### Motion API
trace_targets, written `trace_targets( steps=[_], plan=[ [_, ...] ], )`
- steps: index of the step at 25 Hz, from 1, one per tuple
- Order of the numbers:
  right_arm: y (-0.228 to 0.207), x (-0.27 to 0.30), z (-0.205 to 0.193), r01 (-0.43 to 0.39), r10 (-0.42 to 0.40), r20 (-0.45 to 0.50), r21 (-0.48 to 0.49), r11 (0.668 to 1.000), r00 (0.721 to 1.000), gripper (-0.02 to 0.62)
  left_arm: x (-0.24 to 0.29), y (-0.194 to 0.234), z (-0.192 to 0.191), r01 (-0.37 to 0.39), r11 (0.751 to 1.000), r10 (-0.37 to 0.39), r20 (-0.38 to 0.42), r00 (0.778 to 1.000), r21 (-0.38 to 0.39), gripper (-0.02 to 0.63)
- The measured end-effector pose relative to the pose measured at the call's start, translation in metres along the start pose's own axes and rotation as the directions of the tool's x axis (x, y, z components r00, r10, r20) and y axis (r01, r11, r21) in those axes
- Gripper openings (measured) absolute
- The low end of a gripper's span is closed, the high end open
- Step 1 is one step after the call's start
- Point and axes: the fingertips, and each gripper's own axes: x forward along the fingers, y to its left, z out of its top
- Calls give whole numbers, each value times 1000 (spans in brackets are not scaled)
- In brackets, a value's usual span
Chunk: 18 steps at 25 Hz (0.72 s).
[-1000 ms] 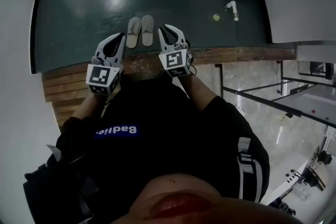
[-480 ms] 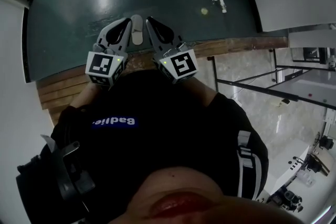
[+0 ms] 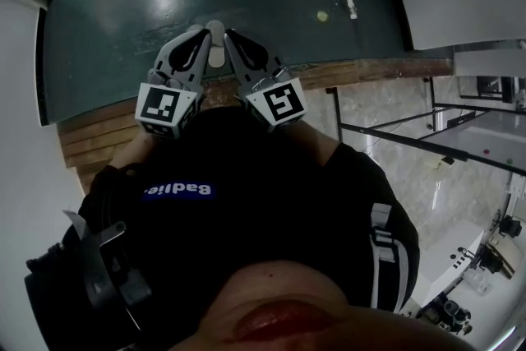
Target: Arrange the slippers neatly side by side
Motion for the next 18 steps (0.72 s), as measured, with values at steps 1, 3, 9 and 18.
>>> trace_targets(
  steps=[1,3,9,18],
  plan=[
    [0,0,-1,-3,3,-4,0,1000,1000,-2,0,1,-2,-3,1000,3,-6,1000,-1,0],
    [1,1,-2,-9,9,-8,-2,1000,1000,-2,1,-1,0,-3,1000,3,-2,1000,-3,0],
    [3,1,-7,-17,17,-23,-3,1000,1000,-2,-1,-2,-2,-7,1000,7,-3,1000,-9,0],
    [10,-5,-9,-29,30,-29,4,1000,999,-2,-7,-6,-8,-17,1000,16,-22,1000,-18,0]
  ],
)
